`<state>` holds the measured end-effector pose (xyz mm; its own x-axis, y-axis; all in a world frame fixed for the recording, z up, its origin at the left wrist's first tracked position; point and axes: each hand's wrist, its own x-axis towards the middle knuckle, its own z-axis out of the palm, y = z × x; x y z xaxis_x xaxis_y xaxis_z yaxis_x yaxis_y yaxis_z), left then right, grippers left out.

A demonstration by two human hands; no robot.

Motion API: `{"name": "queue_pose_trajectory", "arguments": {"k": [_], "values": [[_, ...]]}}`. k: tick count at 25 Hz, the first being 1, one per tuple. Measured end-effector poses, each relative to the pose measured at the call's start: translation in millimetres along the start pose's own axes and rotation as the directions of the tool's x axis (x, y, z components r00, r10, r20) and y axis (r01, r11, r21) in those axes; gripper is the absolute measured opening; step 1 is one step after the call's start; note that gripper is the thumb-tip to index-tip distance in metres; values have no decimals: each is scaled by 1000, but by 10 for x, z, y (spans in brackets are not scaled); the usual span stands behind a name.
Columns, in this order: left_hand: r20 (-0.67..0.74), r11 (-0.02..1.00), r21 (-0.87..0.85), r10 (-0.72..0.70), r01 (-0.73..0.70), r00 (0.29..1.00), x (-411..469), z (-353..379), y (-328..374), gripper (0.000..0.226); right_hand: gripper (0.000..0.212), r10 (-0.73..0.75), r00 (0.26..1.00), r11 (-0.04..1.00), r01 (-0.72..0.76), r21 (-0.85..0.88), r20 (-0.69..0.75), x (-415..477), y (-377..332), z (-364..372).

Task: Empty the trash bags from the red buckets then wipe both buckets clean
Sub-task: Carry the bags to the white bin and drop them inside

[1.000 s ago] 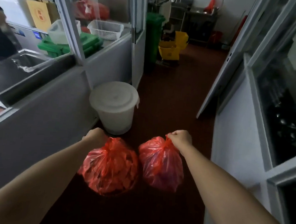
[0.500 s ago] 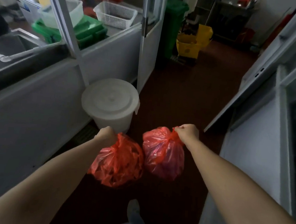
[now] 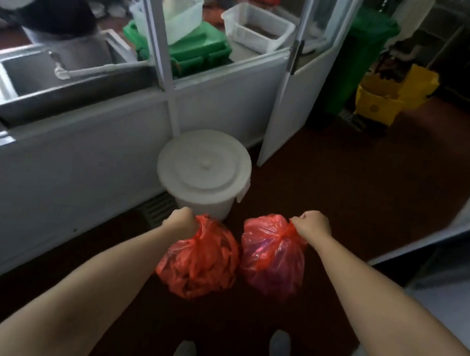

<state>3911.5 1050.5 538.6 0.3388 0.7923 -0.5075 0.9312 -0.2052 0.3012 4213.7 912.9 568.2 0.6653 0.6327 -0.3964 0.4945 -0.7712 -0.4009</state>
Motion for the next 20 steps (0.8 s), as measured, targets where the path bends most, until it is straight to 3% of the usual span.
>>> {"name": "queue_pose_trajectory", "arguments": {"k": [4, 10, 20], "values": [[-64, 970, -160, -197, 185, 978, 22, 85, 465, 11, 29, -124, 987, 988, 132, -79, 104, 732, -12, -304], [-109, 821, -372, -501, 432, 859, 244, 229, 837, 14, 42, -188, 950, 960, 231, -156, 248, 1585, -150, -344], [42, 701, -471, -588, 535, 808, 1238, 806, 833, 23, 38, -127, 928, 907, 251, -338, 350, 2752, -250, 70]]}}
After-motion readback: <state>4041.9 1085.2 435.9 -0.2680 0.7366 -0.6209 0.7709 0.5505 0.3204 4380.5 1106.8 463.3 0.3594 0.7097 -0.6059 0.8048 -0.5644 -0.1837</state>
